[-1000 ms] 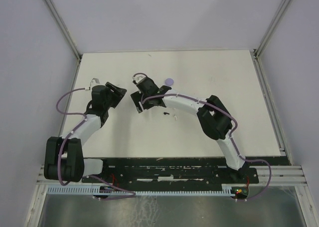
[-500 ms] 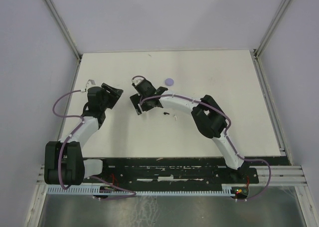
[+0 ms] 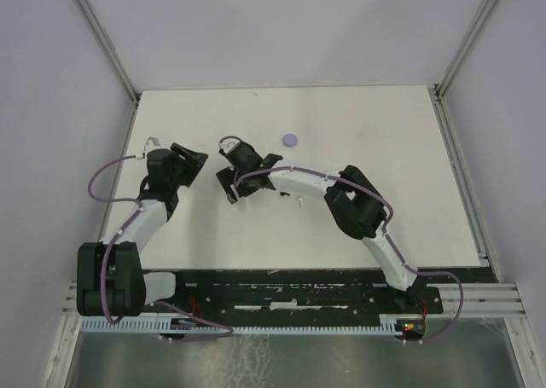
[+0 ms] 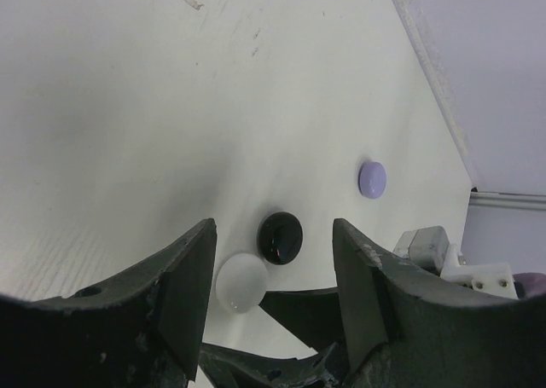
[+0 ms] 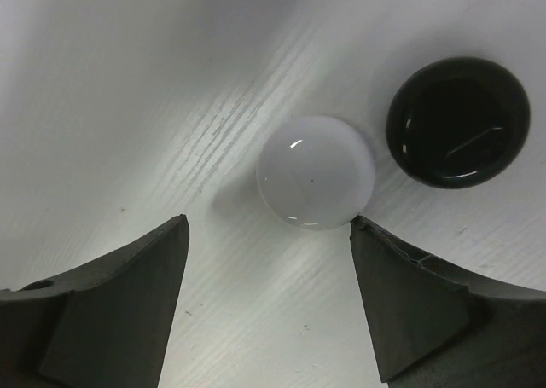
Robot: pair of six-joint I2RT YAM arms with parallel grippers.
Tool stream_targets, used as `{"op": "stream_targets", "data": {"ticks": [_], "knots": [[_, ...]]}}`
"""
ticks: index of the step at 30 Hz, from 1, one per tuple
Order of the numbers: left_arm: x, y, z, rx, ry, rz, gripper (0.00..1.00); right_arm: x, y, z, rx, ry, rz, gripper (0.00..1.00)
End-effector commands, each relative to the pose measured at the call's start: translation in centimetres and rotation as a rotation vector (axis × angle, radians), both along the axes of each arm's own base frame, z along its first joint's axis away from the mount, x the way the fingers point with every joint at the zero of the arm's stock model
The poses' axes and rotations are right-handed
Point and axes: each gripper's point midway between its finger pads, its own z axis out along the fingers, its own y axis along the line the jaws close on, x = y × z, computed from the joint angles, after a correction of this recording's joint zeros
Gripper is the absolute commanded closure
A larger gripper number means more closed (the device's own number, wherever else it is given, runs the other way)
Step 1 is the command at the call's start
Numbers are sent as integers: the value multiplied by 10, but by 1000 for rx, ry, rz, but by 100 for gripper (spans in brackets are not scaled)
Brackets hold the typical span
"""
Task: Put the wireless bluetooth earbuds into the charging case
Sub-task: Adjust the charging case at the center of the board, then pick up the charging case at the center of the board.
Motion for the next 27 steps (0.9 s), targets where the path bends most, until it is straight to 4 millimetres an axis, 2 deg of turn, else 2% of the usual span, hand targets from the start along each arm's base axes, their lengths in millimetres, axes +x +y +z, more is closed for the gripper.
{"op": "stream_targets", "data": {"ticks": [1, 4, 9, 16, 27], "knots": [[1, 3, 14, -19, -48, 7, 37, -13, 19, 35, 108, -42, 68, 16], [1, 5, 12, -19, -45, 12, 37, -15, 16, 46, 130, -66, 71, 16], [2, 6, 11, -25, -43, 11, 37, -6, 5, 50, 76, -122, 52, 16], [2, 4, 9, -39, -41, 3, 37, 4, 5, 37, -3, -155, 112, 15], [6, 0, 11, -58, -40, -20, 38, 20, 11, 27, -43, -193, 177, 15]]}}
